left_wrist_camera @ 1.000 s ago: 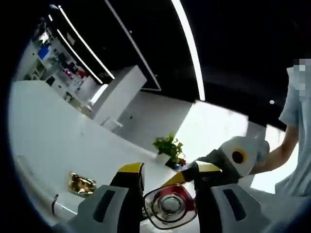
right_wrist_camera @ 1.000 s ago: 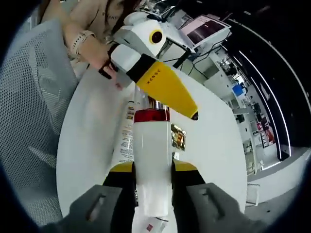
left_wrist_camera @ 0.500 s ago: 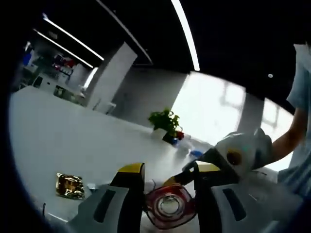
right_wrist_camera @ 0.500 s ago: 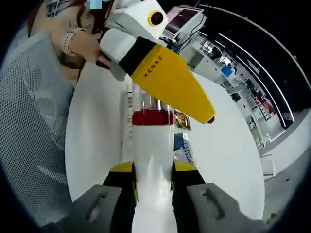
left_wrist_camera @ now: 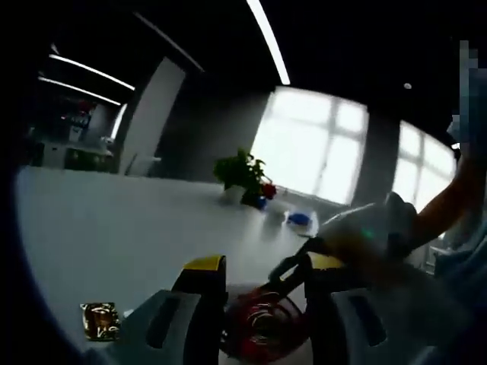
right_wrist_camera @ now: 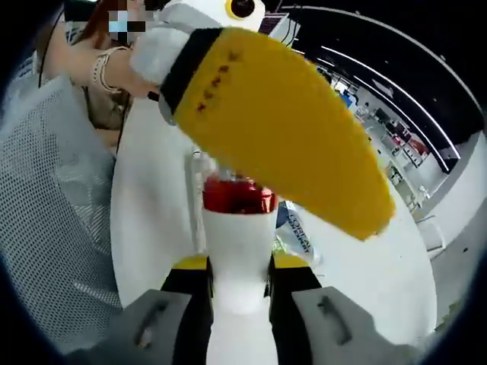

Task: Arrange the skincare products in the storage area until every visible bottle or jar stands upright without overlapping.

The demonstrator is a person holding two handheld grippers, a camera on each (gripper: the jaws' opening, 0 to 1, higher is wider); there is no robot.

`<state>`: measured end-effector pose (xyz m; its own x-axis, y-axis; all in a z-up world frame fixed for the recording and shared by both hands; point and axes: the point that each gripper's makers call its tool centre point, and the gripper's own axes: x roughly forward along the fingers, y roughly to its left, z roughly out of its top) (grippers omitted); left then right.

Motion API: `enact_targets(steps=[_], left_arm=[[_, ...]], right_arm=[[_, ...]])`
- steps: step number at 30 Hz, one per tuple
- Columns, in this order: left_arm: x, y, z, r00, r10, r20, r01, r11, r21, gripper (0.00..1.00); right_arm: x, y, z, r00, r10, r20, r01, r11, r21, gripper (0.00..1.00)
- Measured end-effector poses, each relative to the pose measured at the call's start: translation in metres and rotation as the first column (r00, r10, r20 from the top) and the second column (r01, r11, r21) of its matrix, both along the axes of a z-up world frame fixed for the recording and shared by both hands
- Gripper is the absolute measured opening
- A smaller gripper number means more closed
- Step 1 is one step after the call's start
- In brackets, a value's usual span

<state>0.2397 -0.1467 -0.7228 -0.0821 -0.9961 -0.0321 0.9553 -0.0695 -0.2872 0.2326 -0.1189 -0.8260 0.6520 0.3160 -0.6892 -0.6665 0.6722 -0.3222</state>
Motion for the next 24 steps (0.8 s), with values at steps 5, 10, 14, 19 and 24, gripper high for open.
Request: enact_targets(steps=[5,10,14,19,24], left_arm=[[-0.026,-0.012,0.017,0.997,-0.074,-0.025,0.073,0.997,-0.039,0.00],[-0.045,-0.030,-0.014,0.981,-0.123,0.147,0.113,0.991,0.076,0.00],[-0.034,-0.025,-0.006,0.993,-0.117,-0.002,0.117,0.992,-0.037,0.00],[-0.024,-0.022,-0.025,0.993,-0.107,0.039,0.107,0.994,0.017,0.00],[-0.011,-0.002,-0.037,0.997,-0.076,0.014,0.075,0.996,0.043,0.00]], right_arm=[[-0.017,0.022,-0.004,0.985,0.171,-0.018,-0.172,0.982,-0.084,0.26],[-0.015,0.031,-0.013,0.988,0.150,-0.036,-0.151,0.988,-0.035,0.25],[-0.014,0.030,-0.025,0.993,0.092,-0.070,-0.088,0.994,0.071,0.25],[-0.019,0.027,-0.030,0.995,0.080,-0.062,-0.075,0.994,0.082,0.25],[-0.015,0.025,-0.031,0.991,0.116,-0.070,-0.114,0.993,0.033,0.25]])
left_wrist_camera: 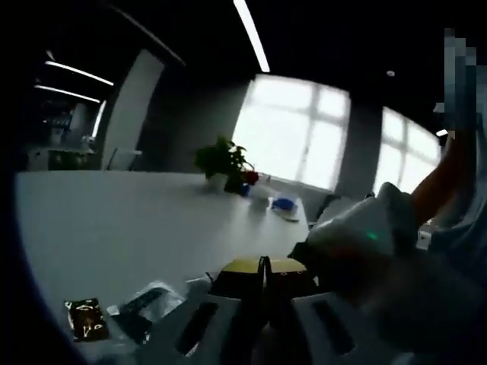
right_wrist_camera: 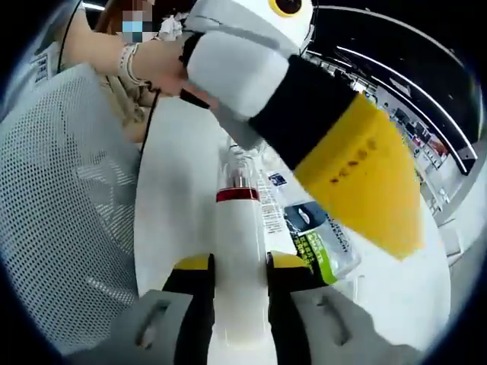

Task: Arrange the skincare products in the storage area until every visible bottle or jar stands upright without overlapping.

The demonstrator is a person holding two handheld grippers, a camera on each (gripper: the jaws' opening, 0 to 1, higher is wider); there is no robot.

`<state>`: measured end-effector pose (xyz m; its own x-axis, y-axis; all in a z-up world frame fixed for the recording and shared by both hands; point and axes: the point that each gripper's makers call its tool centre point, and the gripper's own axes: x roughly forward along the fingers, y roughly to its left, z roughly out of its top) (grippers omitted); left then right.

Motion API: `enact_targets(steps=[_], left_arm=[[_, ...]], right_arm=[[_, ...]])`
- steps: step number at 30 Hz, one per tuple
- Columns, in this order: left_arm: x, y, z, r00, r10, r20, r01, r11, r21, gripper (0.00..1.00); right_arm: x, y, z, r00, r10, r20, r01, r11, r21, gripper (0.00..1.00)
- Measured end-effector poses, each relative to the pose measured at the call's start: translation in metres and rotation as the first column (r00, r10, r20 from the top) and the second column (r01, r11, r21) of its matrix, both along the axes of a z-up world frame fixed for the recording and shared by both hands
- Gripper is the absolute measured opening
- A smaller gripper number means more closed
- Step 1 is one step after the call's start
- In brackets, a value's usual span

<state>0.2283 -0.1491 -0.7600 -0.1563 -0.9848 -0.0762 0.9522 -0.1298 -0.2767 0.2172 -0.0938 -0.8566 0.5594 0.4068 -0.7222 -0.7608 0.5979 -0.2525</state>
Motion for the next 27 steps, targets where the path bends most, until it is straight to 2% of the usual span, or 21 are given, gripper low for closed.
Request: enact_targets(steps=[2,6,9,10,11,12,13,14,15,16,19,24,27], left_arm=[[0.004,0.008,0.002,1.000,0.025,0.014,-0.024,1.000,-0.010,0.00],[0.013,0.030,0.004,0.997,0.078,0.024,-0.077,0.997,-0.015,0.01],[0.024,0.047,0.003,0.990,0.135,0.031,-0.135,0.991,-0.003,0.17],[0.023,0.052,0.003,0.989,0.142,0.033,-0.142,0.990,-0.003,0.19],[0.025,0.056,0.003,0.988,0.149,0.037,-0.150,0.989,0.000,0.20],[0.025,0.062,0.002,0.986,0.161,0.051,-0.162,0.987,0.009,0.20],[0.027,0.065,0.001,0.983,0.169,0.065,-0.171,0.985,0.015,0.22],[0.028,0.069,0.000,0.980,0.184,0.073,-0.186,0.982,0.018,0.26],[0.029,0.072,-0.001,0.979,0.192,0.069,-0.193,0.981,0.020,0.28],[0.029,0.075,-0.001,0.978,0.201,0.057,-0.203,0.979,0.022,0.29],[0.031,0.081,-0.002,0.973,0.226,0.048,-0.228,0.974,0.022,0.29],[0.030,0.087,-0.006,0.966,0.257,0.031,-0.258,0.966,0.030,0.31],[0.030,0.090,-0.007,0.961,0.276,0.021,-0.276,0.961,0.028,0.32]], right_arm=[[0.001,-0.001,0.000,1.000,0.010,-0.011,-0.010,1.000,-0.004,0.25],[0.000,-0.004,-0.003,0.996,0.069,-0.050,-0.072,0.995,-0.073,0.25],[-0.001,-0.004,-0.004,0.991,0.099,-0.088,-0.107,0.990,-0.096,0.25],[-0.001,-0.004,-0.005,0.988,0.109,-0.108,-0.120,0.987,-0.104,0.25],[-0.004,-0.004,-0.007,0.983,0.115,-0.141,-0.130,0.987,-0.100,0.25],[-0.006,-0.003,-0.009,0.976,0.147,-0.162,-0.169,0.977,-0.130,0.25],[-0.006,-0.004,-0.010,0.974,0.149,-0.169,-0.173,0.975,-0.139,0.25],[-0.010,-0.006,-0.019,0.961,0.139,-0.238,-0.181,0.970,-0.165,0.25],[-0.006,0.000,-0.014,0.964,0.156,-0.214,-0.188,0.972,-0.139,0.25],[-0.005,-0.002,-0.015,0.962,0.141,-0.233,-0.177,0.974,-0.144,0.25],[-0.005,-0.003,-0.018,0.935,0.139,-0.325,-0.195,0.970,-0.147,0.25],[-0.003,-0.004,-0.020,0.908,0.143,-0.394,-0.219,0.963,-0.157,0.25],[-0.004,-0.004,-0.022,0.905,0.140,-0.403,-0.228,0.957,-0.178,0.26]])
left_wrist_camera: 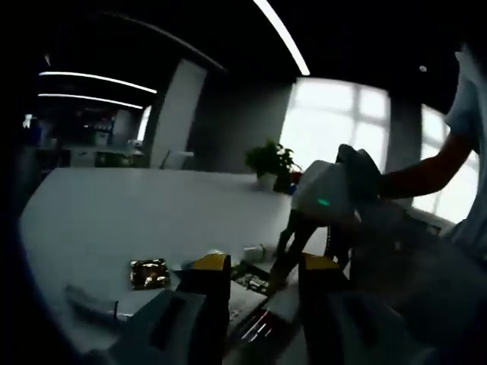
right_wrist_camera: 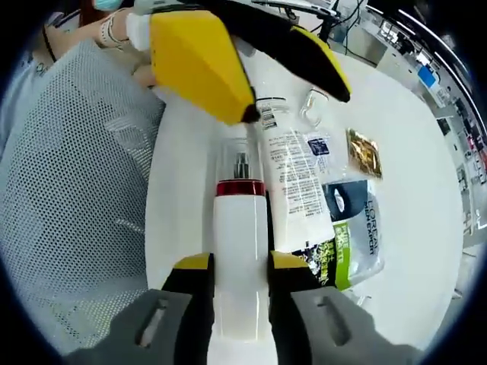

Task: Arrange the skincare products in the storage area until every visible bottle or jar stands upright without overlapping.

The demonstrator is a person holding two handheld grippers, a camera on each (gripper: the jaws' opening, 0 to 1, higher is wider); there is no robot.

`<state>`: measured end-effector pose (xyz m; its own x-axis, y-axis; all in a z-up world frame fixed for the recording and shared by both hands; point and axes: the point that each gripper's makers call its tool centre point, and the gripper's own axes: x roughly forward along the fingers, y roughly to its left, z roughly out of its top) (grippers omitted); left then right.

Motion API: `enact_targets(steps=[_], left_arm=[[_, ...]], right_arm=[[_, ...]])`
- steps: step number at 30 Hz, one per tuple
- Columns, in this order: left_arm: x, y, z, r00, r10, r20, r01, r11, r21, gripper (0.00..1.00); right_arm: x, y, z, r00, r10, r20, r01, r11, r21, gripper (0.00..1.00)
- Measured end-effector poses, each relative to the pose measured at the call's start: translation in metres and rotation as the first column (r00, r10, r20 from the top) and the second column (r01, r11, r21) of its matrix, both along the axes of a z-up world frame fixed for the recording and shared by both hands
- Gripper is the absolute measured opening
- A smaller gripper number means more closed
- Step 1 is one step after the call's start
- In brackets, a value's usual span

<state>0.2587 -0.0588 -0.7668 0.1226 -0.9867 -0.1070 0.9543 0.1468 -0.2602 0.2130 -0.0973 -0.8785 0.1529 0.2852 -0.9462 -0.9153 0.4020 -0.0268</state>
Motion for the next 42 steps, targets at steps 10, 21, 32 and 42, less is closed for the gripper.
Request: enact_targets(steps=[10,21,32,42], left_arm=[[-0.008,0.005,-0.007,0.999,0.022,-0.023,-0.021,0.999,0.029,0.34],[-0.009,0.005,-0.016,1.000,0.020,-0.019,-0.018,0.997,0.079,0.34],[-0.013,0.012,-0.027,1.000,-0.008,-0.006,0.008,0.993,0.116,0.34],[-0.016,0.021,-0.047,0.999,-0.021,-0.050,0.028,0.990,0.142,0.40]], right_arm=[[0.000,-0.004,-0.009,0.999,0.032,-0.007,-0.033,0.992,-0.123,0.28],[0.001,-0.005,-0.012,0.997,0.035,-0.076,-0.046,0.988,-0.150,0.29],[-0.002,0.001,-0.005,0.992,0.102,0.077,-0.101,0.995,-0.023,0.26],[0.001,0.000,0.003,0.990,-0.116,0.081,0.092,0.964,0.250,0.25]])
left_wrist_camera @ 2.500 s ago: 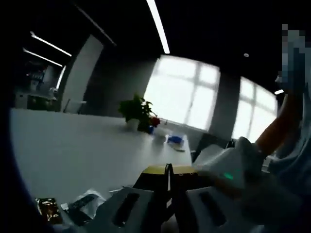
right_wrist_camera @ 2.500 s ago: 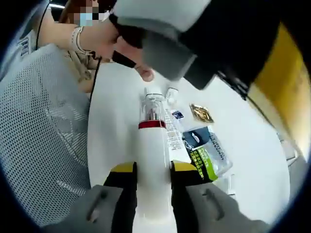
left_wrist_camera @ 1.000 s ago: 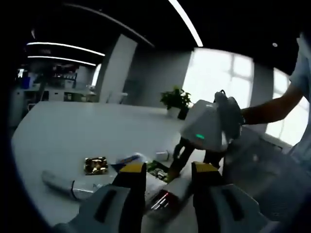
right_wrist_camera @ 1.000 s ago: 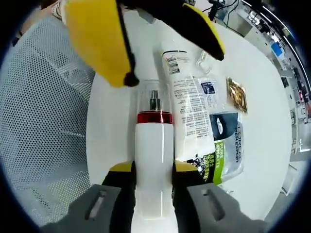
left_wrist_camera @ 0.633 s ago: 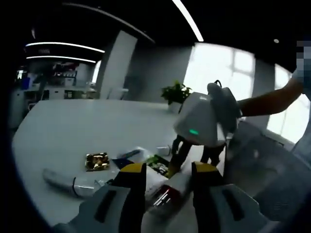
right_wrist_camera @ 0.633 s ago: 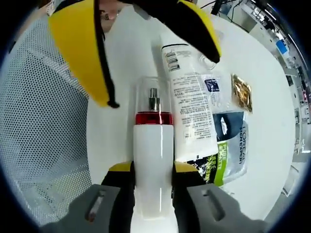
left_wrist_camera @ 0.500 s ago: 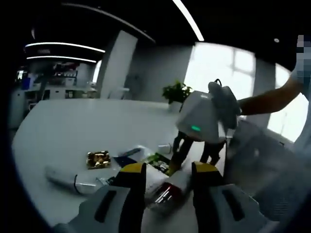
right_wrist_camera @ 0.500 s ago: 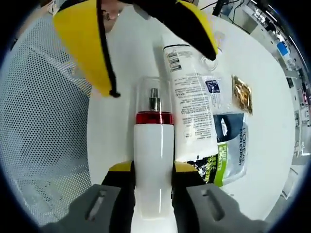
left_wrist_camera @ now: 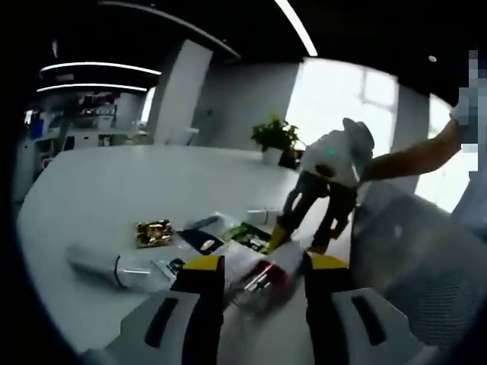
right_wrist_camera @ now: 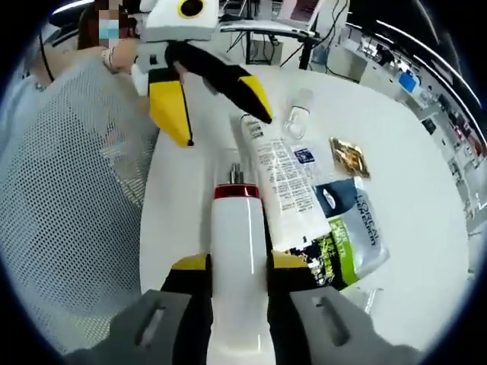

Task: Arrange the skincare products in the storage area until every visible bottle or jar stands upright without overlapping.

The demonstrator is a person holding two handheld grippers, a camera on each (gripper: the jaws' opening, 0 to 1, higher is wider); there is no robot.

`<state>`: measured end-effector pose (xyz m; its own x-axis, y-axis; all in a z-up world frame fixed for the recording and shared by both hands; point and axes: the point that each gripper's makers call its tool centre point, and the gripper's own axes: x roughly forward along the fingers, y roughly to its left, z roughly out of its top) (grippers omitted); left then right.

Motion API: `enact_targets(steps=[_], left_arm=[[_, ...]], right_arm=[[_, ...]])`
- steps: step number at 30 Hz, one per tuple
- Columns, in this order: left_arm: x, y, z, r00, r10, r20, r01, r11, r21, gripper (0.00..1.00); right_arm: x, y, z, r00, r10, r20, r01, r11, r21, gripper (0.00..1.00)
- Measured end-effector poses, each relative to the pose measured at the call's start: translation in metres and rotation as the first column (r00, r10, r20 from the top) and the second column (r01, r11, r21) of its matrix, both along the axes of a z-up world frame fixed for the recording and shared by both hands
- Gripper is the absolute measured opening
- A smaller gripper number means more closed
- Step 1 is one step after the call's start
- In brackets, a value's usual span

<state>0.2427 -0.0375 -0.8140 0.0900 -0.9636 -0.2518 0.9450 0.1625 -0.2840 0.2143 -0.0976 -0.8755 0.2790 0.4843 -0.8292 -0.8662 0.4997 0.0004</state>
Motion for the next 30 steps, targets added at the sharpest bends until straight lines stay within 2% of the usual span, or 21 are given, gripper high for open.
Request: enact_targets(steps=[1,5,7,9,10,11,12,13,14,16,18,19,21,23,24,25,26,27,28,30], left_arm=[[-0.002,0.002,-0.005,1.000,0.000,-0.030,0.000,1.000,0.007,0.41],[-0.005,0.005,-0.018,0.997,0.013,-0.073,-0.011,1.000,0.023,0.42],[-0.007,0.005,-0.022,0.996,0.007,-0.088,-0.005,1.000,0.028,0.43],[-0.008,0.002,-0.026,0.994,0.000,-0.105,0.003,1.000,0.027,0.43],[-0.010,-0.001,-0.023,0.991,-0.005,-0.134,0.005,1.000,0.000,0.43],[-0.010,-0.003,-0.021,0.989,-0.008,-0.148,0.005,1.000,-0.019,0.43],[-0.011,-0.008,-0.012,0.985,-0.022,-0.172,0.009,0.997,-0.076,0.43],[-0.012,-0.012,-0.003,0.982,-0.039,-0.185,0.015,0.992,-0.127,0.44],[-0.010,-0.015,0.007,0.977,-0.042,-0.210,0.004,0.985,-0.175,0.44],[-0.009,-0.021,0.013,0.978,-0.057,-0.202,0.019,0.982,-0.188,0.43],[-0.012,-0.030,0.021,0.973,-0.101,-0.208,0.056,0.976,-0.213,0.42],[-0.014,-0.033,0.025,0.969,-0.124,-0.215,0.073,0.970,-0.230,0.42],[-0.019,-0.041,0.043,0.959,-0.175,-0.222,0.102,0.947,-0.305,0.43],[-0.023,-0.047,0.063,0.951,-0.224,-0.215,0.129,0.915,-0.382,0.42],[-0.024,-0.050,0.067,0.949,-0.229,-0.216,0.131,0.911,-0.392,0.42],[-0.022,-0.054,0.064,0.950,-0.219,-0.221,0.129,0.924,-0.360,0.39],[-0.025,-0.056,0.064,0.954,-0.231,-0.190,0.153,0.923,-0.353,0.35],[-0.030,-0.061,0.066,0.948,-0.254,-0.190,0.176,0.919,-0.353,0.34],[-0.038,-0.064,0.070,0.938,-0.301,-0.173,0.224,0.906,-0.360,0.33],[-0.040,-0.070,0.069,0.942,-0.297,-0.159,0.231,0.913,-0.337,0.32]], right_arm=[[0.000,0.000,0.002,1.000,-0.020,0.006,0.020,0.999,0.025,0.25],[-0.002,-0.003,0.008,0.996,-0.087,0.012,0.085,0.990,0.111,0.25],[-0.002,-0.002,0.018,0.990,-0.144,0.006,0.140,0.972,0.188,0.25],[0.000,0.001,0.032,0.982,-0.187,0.012,0.176,0.945,0.275,0.25],[0.001,0.003,0.041,0.976,-0.218,0.007,0.203,0.918,0.341,0.25],[0.002,0.004,0.047,0.972,-0.234,0.006,0.214,0.901,0.376,0.25],[0.000,0.007,0.056,0.973,-0.232,0.005,0.207,0.877,0.434,0.25],[0.000,0.007,0.059,0.971,-0.240,0.002,0.214,0.868,0.449,0.26],[0.000,0.010,0.067,0.968,-0.250,0.014,0.211,0.846,0.490,0.26],[-0.001,0.012,0.080,0.960,-0.281,-0.002,0.235,0.798,0.555,0.26],[0.000,0.013,0.088,0.957,-0.289,0.008,0.227,0.770,0.597,0.26],[-0.002,0.013,0.089,0.958,-0.286,0.007,0.226,0.773,0.592,0.26],[-0.004,0.015,0.090,0.959,-0.283,0.028,0.214,0.781,0.586,0.26],[-0.006,0.016,0.093,0.957,-0.290,0.030,0.213,0.767,0.606,0.26],[-0.008,0.018,0.096,0.956,-0.291,0.035,0.207,0.756,0.621,0.26],[-0.011,0.021,0.102,0.958,-0.285,0.045,0.187,0.731,0.656,0.26],[-0.014,0.023,0.105,0.958,-0.283,0.042,0.182,0.715,0.675,0.26],[-0.017,0.023,0.103,0.958,-0.286,0.037,0.188,0.717,0.671,0.26],[-0.017,0.023,0.102,0.957,-0.287,0.044,0.185,0.721,0.668,0.26],[-0.019,0.022,0.097,0.955,-0.290,0.057,0.185,0.738,0.649,0.26]])
